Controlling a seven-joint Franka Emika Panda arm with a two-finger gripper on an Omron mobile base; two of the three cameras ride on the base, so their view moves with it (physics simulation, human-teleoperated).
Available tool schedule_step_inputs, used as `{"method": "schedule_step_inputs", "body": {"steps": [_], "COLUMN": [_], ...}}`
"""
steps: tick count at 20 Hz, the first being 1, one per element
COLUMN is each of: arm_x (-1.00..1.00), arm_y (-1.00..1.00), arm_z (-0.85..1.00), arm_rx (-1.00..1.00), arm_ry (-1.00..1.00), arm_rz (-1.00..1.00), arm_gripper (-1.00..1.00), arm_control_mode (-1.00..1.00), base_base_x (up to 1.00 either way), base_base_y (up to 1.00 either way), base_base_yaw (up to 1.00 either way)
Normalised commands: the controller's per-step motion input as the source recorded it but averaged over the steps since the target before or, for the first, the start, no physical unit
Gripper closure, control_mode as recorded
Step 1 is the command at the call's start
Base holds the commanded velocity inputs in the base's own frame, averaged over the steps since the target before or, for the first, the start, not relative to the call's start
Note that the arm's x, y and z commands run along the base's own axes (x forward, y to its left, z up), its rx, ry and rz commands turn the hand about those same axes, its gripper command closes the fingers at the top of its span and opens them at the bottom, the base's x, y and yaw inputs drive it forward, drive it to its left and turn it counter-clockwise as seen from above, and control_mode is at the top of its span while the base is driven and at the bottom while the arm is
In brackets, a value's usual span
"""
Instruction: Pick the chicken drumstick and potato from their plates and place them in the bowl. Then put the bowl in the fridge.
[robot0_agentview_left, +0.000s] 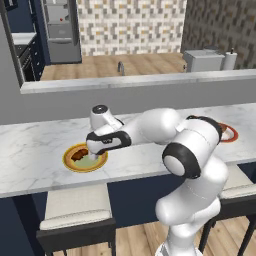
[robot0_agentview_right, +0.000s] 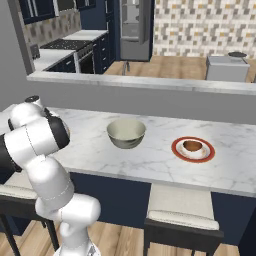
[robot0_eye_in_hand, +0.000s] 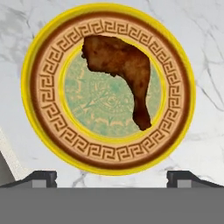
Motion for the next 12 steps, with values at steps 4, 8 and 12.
{"method": "schedule_step_inputs", "body": {"steps": [4,8,12], "arm_x": [0.22,0.21,0.14], "arm_y": [0.13,0.1,0.1], "arm_z": [-0.24,-0.19,-0.22], "arm_rx": [0.0,0.0,0.0], "arm_ry": [0.0,0.0,0.0], "arm_rz": [0.0,-0.01,-0.06], "arm_gripper": [-1.0,-1.0,-1.0], "arm_control_mode": [-1.0,-1.0,-1.0], "base_base_x": [0.0,0.0,0.0], "base_base_y": [0.0,0.0,0.0], "base_base_yaw": [0.0,0.0,0.0]}}
